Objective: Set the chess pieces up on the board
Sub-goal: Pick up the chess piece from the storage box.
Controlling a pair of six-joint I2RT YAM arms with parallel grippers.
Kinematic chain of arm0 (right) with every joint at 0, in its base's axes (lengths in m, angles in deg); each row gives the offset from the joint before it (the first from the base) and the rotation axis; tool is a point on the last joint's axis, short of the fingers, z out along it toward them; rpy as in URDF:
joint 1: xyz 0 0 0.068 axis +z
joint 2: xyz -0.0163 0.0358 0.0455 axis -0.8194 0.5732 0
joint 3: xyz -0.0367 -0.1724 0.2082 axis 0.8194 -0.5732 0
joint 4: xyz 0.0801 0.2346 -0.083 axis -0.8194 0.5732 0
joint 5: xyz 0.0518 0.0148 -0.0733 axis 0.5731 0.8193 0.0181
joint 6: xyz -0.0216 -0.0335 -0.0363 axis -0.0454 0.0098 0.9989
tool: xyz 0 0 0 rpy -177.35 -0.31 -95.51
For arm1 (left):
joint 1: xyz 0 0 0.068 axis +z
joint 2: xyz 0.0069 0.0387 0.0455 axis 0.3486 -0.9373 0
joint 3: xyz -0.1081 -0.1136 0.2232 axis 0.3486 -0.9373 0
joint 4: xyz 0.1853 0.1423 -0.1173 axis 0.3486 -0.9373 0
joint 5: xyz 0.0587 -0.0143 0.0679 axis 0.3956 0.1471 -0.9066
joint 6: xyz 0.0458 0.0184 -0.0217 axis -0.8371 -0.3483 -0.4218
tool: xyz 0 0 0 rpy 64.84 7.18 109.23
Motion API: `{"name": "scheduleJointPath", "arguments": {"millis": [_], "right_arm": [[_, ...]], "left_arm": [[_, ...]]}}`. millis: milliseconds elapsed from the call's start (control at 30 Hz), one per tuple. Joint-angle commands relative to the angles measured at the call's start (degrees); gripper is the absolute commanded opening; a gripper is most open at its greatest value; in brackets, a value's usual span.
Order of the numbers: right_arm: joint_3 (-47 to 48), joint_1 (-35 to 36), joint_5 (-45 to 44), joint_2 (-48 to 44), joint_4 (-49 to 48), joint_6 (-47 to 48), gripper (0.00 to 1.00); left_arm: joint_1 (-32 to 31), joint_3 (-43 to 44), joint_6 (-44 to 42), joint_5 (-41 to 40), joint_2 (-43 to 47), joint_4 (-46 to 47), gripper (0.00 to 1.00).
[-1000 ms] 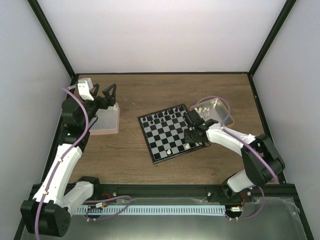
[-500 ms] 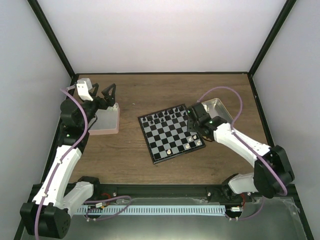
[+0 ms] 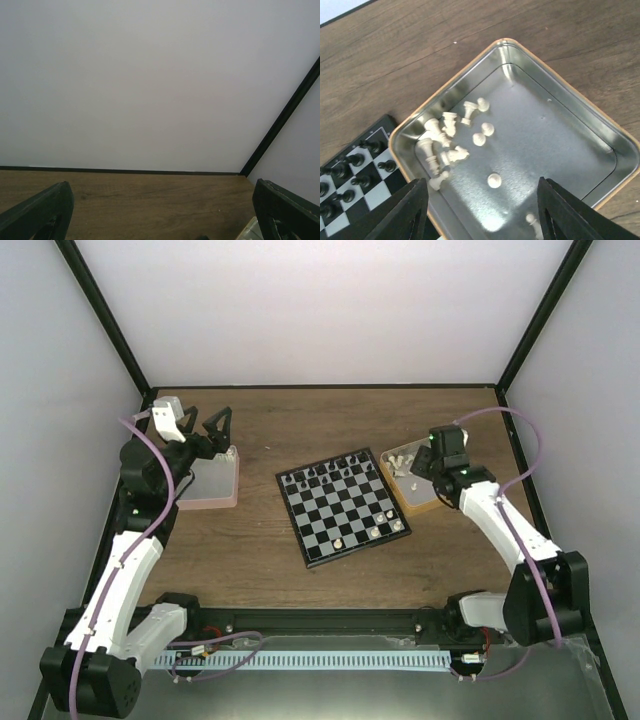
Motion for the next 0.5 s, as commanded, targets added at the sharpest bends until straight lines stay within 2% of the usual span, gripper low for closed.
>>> {"name": "scheduleJointPath", "arguments": {"millis": [0,167,233,300,333,467], "right_arm": [[-0.8,-5.3,8.1,2.6,-3.4,0.6,0.63],[3.1,-6.8,10.7,11.4,-4.3,3.6,0.59],[4.7,-6.9,10.1,14.6,-4.2,4.6,0.52],[5.8,-6.9,9.5,17.2,-4.4,5.6,0.37],[6.4,-6.9,9.2,18.4,-4.4,5.9,0.33],[8.0,-6.9,8.5,21.7,-5.1,6.4,0.28]], "left_arm": [[0.4,0.2,-0.6,0.1,1.2,1.5,1.0],[0.4,0.3,-0.7,0.0,0.7,1.4,1.0],[0.4,0.4,-0.7,0.2,0.2,1.3,1.0],[0.4,0.4,-0.5,0.5,-0.1,1.3,1.0],[0.4,0.4,-0.5,0.6,-0.2,1.4,1.0],[0.4,0.5,-0.4,0.4,-0.4,1.1,1.0]]}}
